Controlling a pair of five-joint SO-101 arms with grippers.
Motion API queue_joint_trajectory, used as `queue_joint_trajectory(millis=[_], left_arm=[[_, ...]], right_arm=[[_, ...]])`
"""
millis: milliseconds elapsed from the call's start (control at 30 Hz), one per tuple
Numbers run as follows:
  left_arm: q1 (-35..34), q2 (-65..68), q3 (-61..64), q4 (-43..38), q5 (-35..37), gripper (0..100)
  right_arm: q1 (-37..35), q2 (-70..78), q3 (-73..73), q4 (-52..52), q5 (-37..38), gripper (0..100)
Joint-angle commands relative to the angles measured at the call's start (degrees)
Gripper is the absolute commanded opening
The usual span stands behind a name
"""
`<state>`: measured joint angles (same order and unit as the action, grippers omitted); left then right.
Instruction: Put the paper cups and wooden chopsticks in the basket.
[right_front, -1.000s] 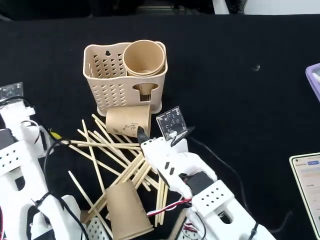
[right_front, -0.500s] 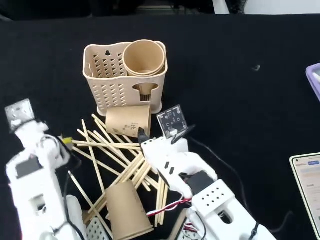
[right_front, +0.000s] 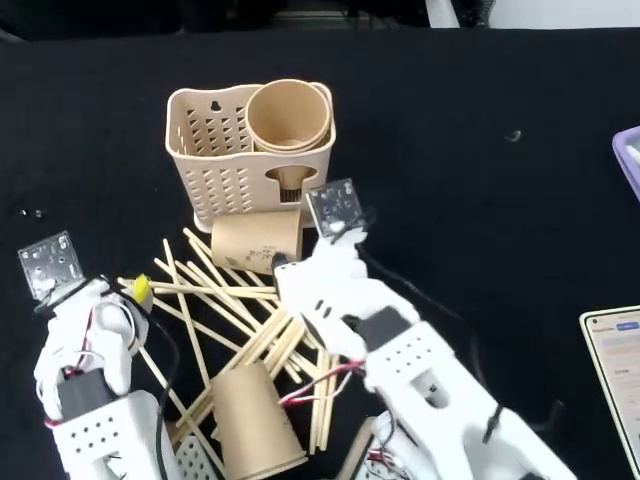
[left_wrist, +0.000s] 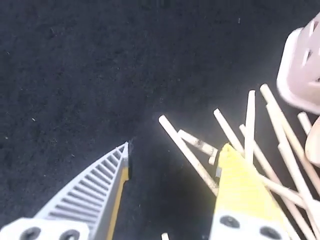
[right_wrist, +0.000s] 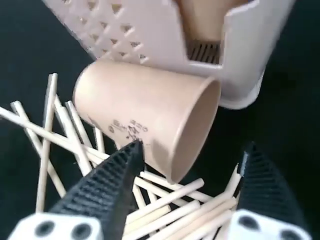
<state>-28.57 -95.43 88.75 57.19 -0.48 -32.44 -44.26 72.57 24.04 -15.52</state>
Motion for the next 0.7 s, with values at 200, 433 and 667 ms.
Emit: queue_joint_trajectory(millis=[200,433,667], left_arm=[[0.84,-9.14,1.80,4.04,0.44,28],[0.84,-8.97,1.80,4.04,0.44,28],[3.47,-8.97,1.98,4.04,0.09,28]], right_arm=[[-0.62,2.77,-3.65,-5.71,-1.32,31.1],[-4.66,2.86,-2.86,-6.77,0.62,31.0],[-13.10,2.77,0.84,-7.21,10.02,21.1]])
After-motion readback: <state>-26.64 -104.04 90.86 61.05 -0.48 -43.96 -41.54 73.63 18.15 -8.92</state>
